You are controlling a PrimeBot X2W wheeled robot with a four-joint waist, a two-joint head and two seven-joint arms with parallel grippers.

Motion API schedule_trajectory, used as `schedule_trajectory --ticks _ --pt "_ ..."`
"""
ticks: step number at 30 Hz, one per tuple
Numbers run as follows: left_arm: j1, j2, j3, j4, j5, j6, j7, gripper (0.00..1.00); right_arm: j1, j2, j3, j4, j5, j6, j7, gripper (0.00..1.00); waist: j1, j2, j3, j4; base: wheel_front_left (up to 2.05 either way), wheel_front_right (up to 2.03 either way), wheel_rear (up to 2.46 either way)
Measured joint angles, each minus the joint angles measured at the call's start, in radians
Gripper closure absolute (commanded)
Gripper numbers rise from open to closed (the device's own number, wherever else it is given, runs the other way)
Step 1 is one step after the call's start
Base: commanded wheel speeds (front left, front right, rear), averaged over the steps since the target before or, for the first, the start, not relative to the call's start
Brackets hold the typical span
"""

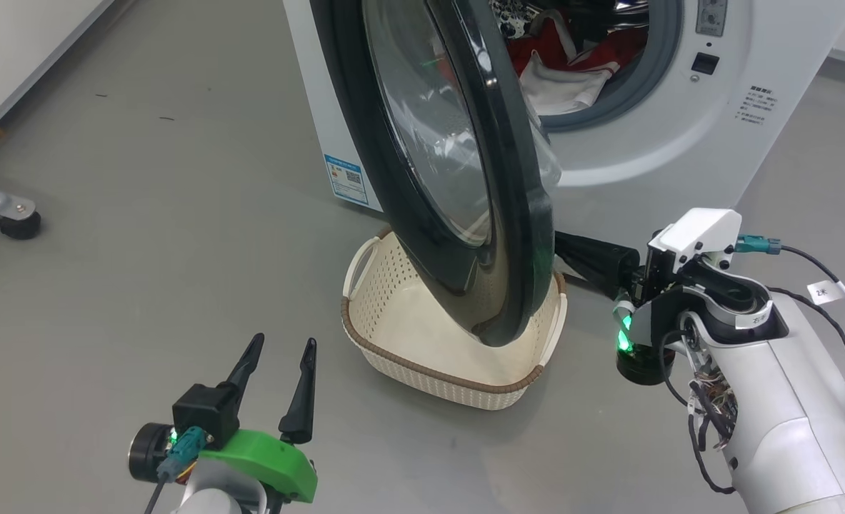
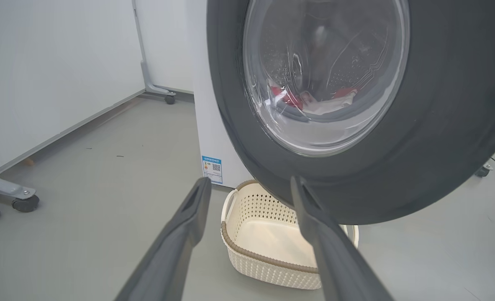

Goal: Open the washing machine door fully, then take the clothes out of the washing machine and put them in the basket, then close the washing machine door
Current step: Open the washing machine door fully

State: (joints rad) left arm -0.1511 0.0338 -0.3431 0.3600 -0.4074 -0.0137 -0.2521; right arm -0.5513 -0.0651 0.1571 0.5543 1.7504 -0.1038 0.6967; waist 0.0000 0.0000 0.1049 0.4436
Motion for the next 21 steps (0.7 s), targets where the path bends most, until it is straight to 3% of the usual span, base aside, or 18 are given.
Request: schedule_trajectory --ticks 21 --pt "0.008 0.001 -0.002 -0.016 0.004 0.000 0.000 0.00 0.002 -0.002 0.261 -0.064 0.179 0.000 -0.075 1.00 0.0000 0.0000 -0.003 0.039 0.00 0.00 0.00"
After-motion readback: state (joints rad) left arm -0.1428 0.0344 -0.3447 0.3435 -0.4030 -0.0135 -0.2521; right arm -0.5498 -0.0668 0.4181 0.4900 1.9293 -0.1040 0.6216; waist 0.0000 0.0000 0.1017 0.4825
